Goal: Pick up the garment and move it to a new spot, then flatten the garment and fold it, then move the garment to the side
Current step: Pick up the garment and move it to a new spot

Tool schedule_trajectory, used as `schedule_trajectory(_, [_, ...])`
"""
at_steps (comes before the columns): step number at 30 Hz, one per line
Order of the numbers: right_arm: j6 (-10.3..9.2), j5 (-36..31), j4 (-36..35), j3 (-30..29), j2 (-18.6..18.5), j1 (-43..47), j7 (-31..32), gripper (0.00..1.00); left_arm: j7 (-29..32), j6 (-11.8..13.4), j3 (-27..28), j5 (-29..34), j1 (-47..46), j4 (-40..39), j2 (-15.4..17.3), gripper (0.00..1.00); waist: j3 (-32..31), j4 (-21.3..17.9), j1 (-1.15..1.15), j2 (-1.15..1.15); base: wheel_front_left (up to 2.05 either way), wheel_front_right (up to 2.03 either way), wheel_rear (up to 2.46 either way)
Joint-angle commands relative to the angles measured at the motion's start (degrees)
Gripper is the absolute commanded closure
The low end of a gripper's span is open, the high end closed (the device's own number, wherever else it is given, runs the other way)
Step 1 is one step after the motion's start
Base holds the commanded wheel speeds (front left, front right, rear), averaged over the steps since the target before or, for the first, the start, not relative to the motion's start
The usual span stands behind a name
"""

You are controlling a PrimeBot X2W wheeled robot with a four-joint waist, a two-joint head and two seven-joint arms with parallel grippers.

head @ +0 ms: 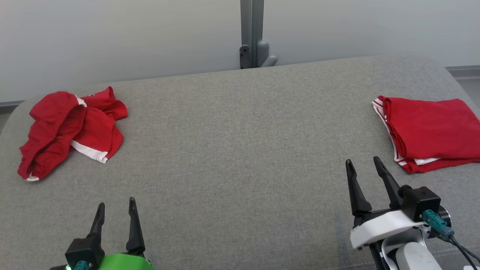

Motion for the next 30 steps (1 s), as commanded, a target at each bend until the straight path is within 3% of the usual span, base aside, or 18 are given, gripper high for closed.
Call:
schedule_trajectory(1, [-0.08,-0.26,-0.18,0.02,-0.05,0.75,-0.12,0.00,-0.17,-0.29,0.28,0.41,-0.09,0.20,-0.16,0.00,-0.09,0.31,0.00,0.58,0.00,0.00,0.00])
schedule_trajectory(8, [-0.08,-0.93,-0.56,-0.31,-0.05,1.36,-0.14,0.00,-0.10,-0.81,0.10,1.05,-0.78,0.44,-0.36,0.00,-0.42,3.45,0.00,0.58,0.00,0.00,0.00])
schedule_trajectory(14, [-0.08,-0.46,-1.34,0.04,-0.06,1.98,-0.20,0.00,-0.10,-0.93,0.36,1.73,-0.97,0.21,-0.38,0.00,-1.17,11.27,0.00,0.58,0.00,0.00,0.00])
schedule_trajectory(16, [-0.08,-0.27,-1.58,0.01,-0.05,2.10,-0.25,0.00,-0.10,-1.19,0.66,2.02,-0.96,0.23,0.00,0.00,-1.73,16.24,0.00,0.58,0.00,0.00,0.00])
schedule_trajectory(21, [-0.08,1.06,-1.79,0.44,-0.05,2.24,-0.34,0.00,-0.09,-0.99,1.25,2.36,0.20,-0.69,0.40,0.00,-2.29,23.45,0.00,0.58,0.00,0.00,0.00])
schedule_trajectory(30, [-0.08,1.62,-1.19,1.36,-0.07,1.22,-0.48,0.00,-0.10,-0.81,1.76,2.06,1.09,-1.66,0.54,0.00,-1.58,29.31,0.00,0.58,0.00,0.00,0.00])
